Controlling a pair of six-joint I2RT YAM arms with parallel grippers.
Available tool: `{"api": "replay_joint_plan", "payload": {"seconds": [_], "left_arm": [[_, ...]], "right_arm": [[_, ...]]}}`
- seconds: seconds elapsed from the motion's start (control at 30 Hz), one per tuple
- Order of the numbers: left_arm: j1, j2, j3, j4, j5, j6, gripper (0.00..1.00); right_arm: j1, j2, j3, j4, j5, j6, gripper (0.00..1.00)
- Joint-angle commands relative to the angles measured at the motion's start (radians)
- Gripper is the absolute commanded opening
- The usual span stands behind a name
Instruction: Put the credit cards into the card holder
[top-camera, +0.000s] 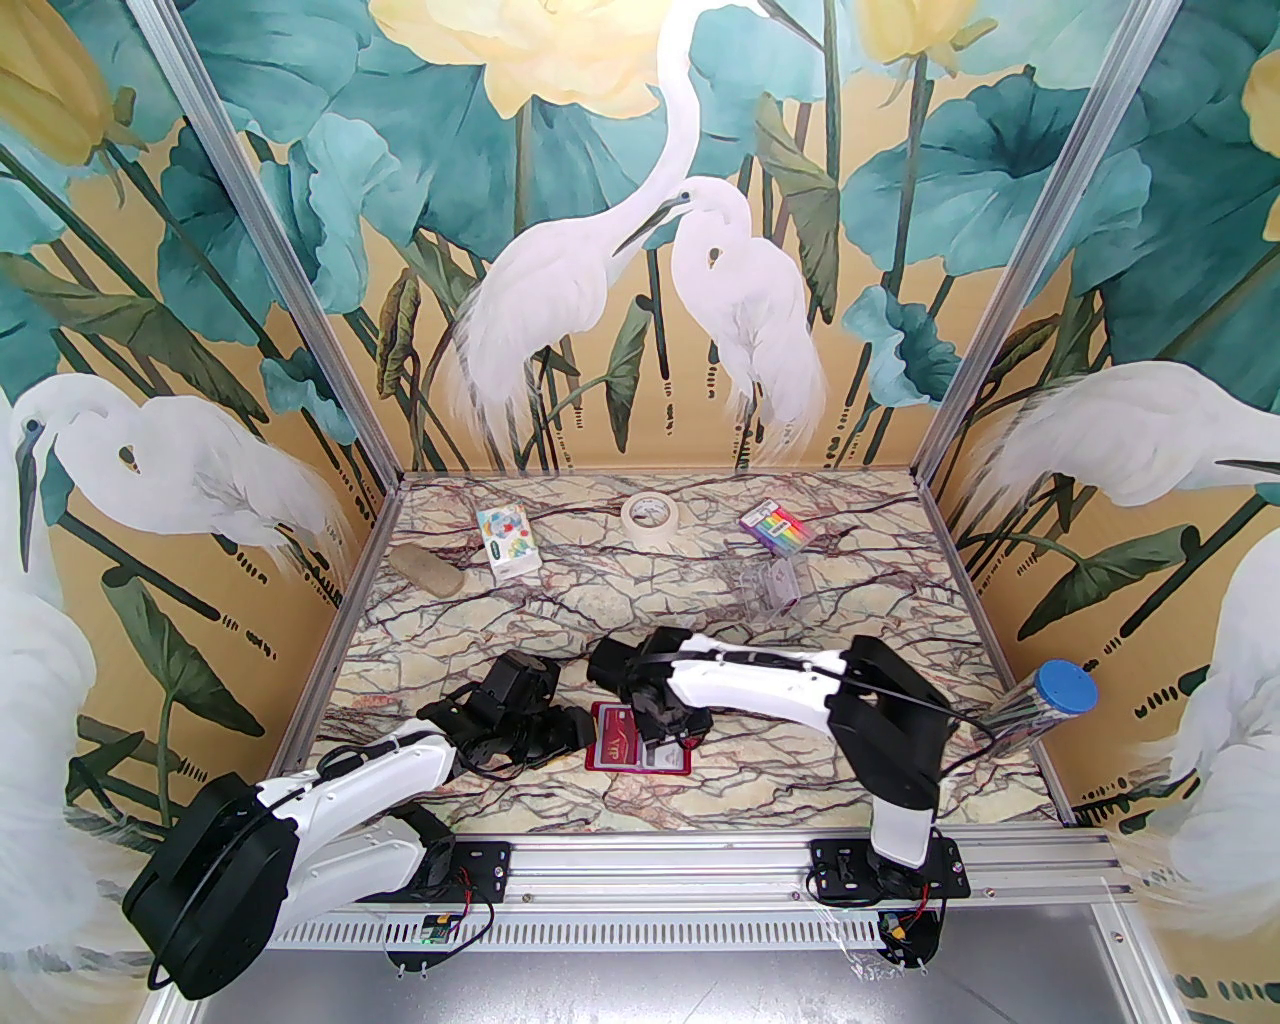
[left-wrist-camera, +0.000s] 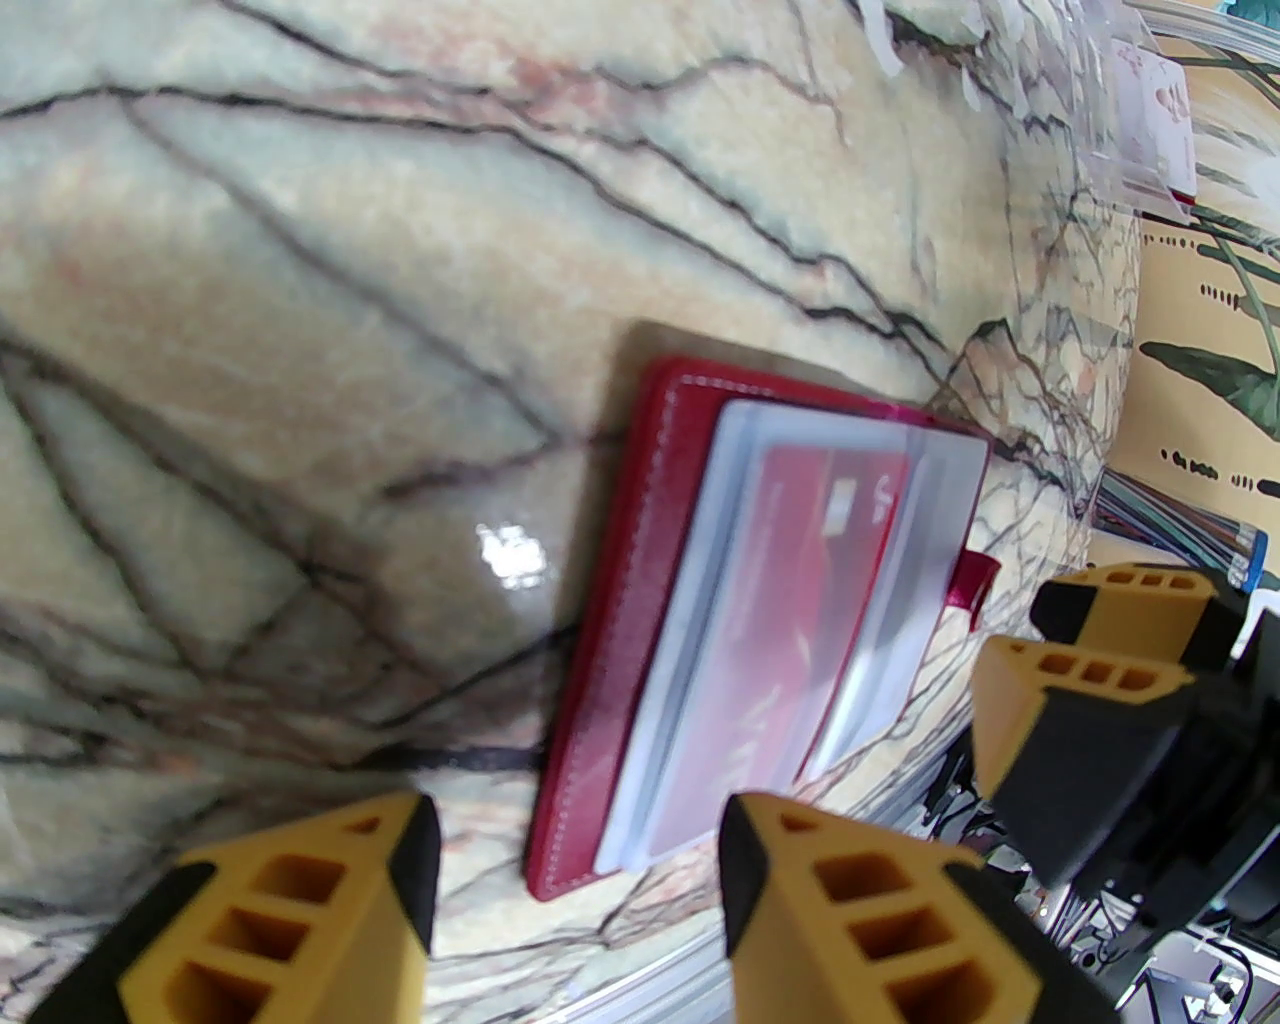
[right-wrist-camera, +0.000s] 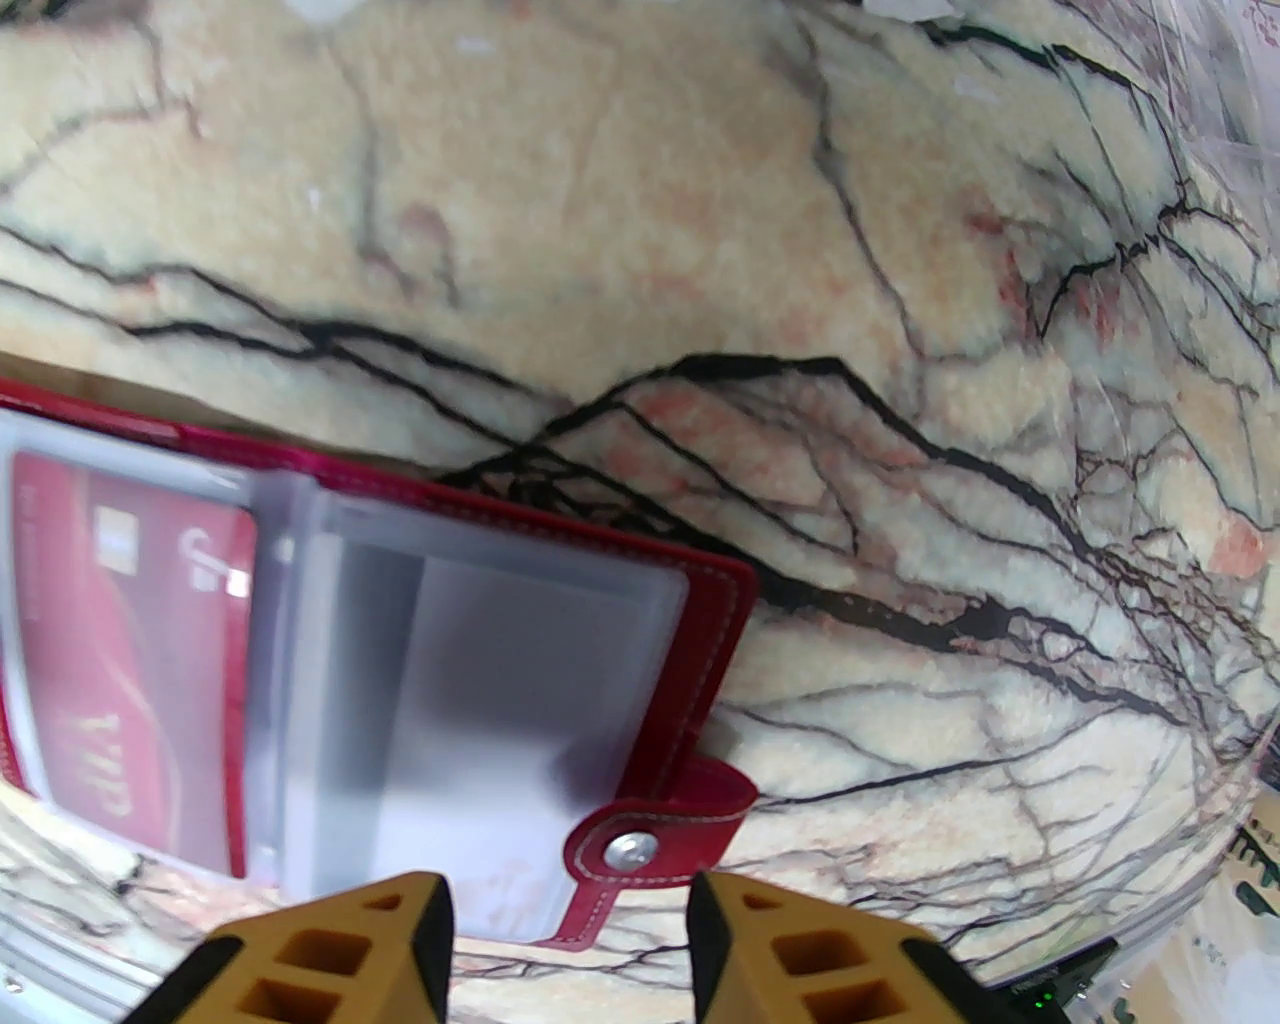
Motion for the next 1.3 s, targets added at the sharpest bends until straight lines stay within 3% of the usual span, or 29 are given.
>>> {"api": "replay_joint_plan", "payload": {"seconds": [0.0, 0.5, 1.27], "left_arm": [[-0.002, 0.013, -0.016, 0.027, -0.005, 0.006, 0.51], [-0.003, 0.015, -0.022, 0.035, 0.000, 0.006, 0.51], [-0.003, 0.021, -0.016, 0.035, 0.005, 0.007, 0.51]], "right_arm": [[0.018, 0.041, 0.040, -0.079, 0.061, 0.018, 0.43], [0.045, 0.119, 0.113, -0.159, 0.139, 0.028, 0.29], [0.045, 0.071, 0.098, -0.166, 0.150, 0.047, 0.11]]}}
